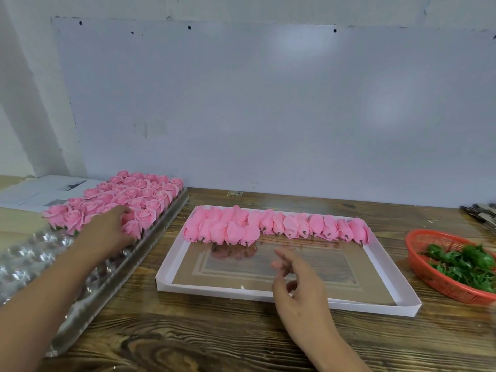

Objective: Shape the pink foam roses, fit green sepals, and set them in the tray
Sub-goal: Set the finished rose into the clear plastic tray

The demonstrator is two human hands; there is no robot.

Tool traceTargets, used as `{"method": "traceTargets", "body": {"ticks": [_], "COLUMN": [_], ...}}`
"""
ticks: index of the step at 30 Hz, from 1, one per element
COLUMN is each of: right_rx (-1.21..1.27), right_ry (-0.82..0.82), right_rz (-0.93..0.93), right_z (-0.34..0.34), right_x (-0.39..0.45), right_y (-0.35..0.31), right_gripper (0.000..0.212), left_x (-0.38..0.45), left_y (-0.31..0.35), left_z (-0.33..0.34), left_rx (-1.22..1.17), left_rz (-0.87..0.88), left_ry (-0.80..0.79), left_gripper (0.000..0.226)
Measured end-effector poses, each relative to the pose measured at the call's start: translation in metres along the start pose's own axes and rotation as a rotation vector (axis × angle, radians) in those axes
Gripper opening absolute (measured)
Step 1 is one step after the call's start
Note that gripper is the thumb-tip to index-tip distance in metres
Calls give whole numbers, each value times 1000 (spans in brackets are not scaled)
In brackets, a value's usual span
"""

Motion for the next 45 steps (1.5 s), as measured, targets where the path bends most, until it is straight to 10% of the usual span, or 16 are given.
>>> {"method": "traceTargets", "body": {"ticks": [15,19,23,31,45], "right_rx": [-21,-18,-25,-20,-288], "right_ry": [-16,3,20,14,-153], "right_rz": [-2,-1,-1,10,165], "right_z": [1,0,-2,-1,18], "right_x": [0,1,3,2,40], "right_y": [2,3,3,8,21], "right_gripper": [58,60,63,61,23], "left_x": [-78,-134,-171,-178,-183], "left_y": [62,134,157,155,153], "left_z": [-14,49,110,129,122], "left_rx": [122,-5,81,217,192], "left_rz": [203,559,808,961,977], "left_ry": [288,-116,-356,-250,-195], "left_gripper": [31,2,40,56,37]}}
Point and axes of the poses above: each hand's wrist, its own x-axis towards the middle knuckle, its own z-axis out of the palm, y = z × x, the point moved 5 cm from there along x, towards the middle knuckle, and after that the axes turned 6 degrees about x, right-handed, at the moved point
